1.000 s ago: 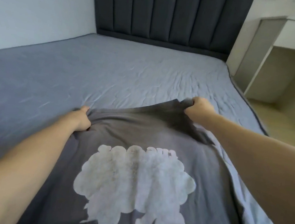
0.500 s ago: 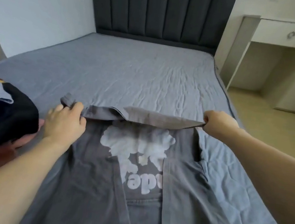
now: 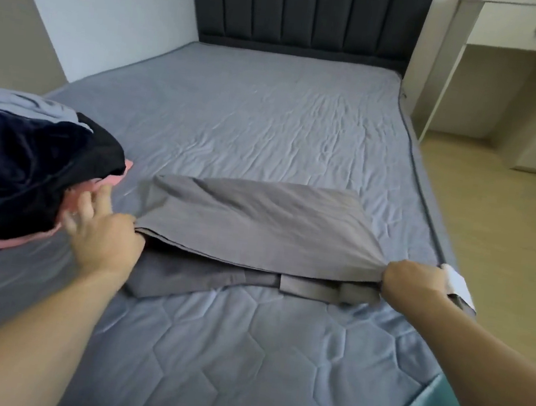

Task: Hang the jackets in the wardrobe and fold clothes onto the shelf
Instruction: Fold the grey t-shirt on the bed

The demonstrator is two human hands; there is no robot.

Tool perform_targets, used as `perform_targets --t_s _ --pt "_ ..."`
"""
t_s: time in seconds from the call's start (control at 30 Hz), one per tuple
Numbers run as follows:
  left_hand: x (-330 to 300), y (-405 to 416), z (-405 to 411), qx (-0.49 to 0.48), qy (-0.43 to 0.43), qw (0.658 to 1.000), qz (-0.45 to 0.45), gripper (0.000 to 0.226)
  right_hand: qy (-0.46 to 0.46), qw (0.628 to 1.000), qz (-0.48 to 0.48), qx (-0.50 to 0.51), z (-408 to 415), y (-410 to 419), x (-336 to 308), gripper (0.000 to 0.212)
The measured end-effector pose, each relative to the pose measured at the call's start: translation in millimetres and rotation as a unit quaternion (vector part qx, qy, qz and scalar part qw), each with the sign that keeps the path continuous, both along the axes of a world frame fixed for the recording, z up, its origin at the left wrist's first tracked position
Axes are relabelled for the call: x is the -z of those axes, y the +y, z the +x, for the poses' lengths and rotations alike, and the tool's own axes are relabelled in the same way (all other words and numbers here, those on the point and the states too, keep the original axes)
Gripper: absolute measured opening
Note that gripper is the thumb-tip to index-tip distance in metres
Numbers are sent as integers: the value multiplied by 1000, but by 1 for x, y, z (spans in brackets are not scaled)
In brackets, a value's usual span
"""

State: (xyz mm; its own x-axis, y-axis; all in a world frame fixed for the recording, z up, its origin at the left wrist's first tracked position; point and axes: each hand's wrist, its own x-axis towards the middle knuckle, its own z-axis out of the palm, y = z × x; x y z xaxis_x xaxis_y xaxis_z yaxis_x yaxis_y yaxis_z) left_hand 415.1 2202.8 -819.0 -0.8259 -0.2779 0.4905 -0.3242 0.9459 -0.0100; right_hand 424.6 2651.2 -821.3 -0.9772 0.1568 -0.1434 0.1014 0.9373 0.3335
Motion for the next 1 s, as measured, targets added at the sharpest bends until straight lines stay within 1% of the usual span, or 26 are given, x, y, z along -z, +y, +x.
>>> perform_targets --t_s 0.03,0.07,0.1,0.17,0.23,0.27,0.33,0.4,0.43,0.47,0.5,0.53,0.57,0.63,0.67,0.73,0.77,0.8,0.83,0.87,0.9,0.93,1.0 --pt "3 -2 8 -6 -39 998 -51 15 -14 1000 15 -2 7 -4 3 27" --pt "10 -2 17 -27 -105 989 -97 20 -35 999 30 -1 13 -9 6 30" --pt "17 -1 26 -56 -178 973 -132 29 -63 997 52 0 19 -14 9 31" --pt "31 5 42 -98 -301 937 -149 42 -120 987 107 -2 28 -21 12 33" --pt "34 10 48 -118 -352 916 -150 48 -164 974 156 7 28 -22 6 37" --pt "30 12 48 -119 -355 914 -159 49 -181 968 172 19 27 -22 1 38" --pt "24 11 45 -78 -305 930 -192 52 -174 969 175 33 22 -25 -12 40" --pt "25 15 44 26 -264 940 -214 53 -94 987 130 -15 19 -33 -21 43" --pt "26 17 46 74 -267 935 -219 48 -44 993 93 -63 20 -39 -20 42" --pt "26 17 47 100 -279 929 -224 43 -15 992 59 -110 23 -46 -18 40" --pt "24 16 48 103 -294 923 -226 40 -26 989 47 -135 26 -52 -14 37" --pt "22 15 48 93 -313 918 -225 39 -67 988 54 -131 27 -56 -11 35" --pt "19 14 48 84 -332 913 -223 39 -126 984 78 -98 26 -59 -10 35" --pt "15 17 45 89 -371 897 -222 38 -231 963 141 -12 18 -64 -17 38" --pt "15 20 44 97 -385 890 -227 38 -254 953 167 3 13 -67 -24 39" --pt "14 28 41 108 -389 883 -239 37 -247 948 196 -31 1 -73 -32 42" --pt "15 30 40 110 -383 884 -246 37 -222 957 177 -61 -4 -77 -33 45" --pt "16 29 41 115 -374 885 -252 36 -188 970 122 -92 -9 -80 -29 49" --pt "16 25 43 123 -364 887 -258 35 -153 980 40 -122 -11 -84 -22 53" --pt "17 18 46 129 -355 887 -264 34 -130 979 -41 -150 -9 -88 -14 60" --pt "18 11 49 132 -353 887 -269 33 -116 974 -92 -172 -4 -92 -5 69" --pt "21 5 53 137 -354 884 -271 32 -102 972 -102 -188 1 -94 7 76" --pt "24 3 59 162 -354 883 -262 31 -42 975 -52 -212 14 -91 31 80"
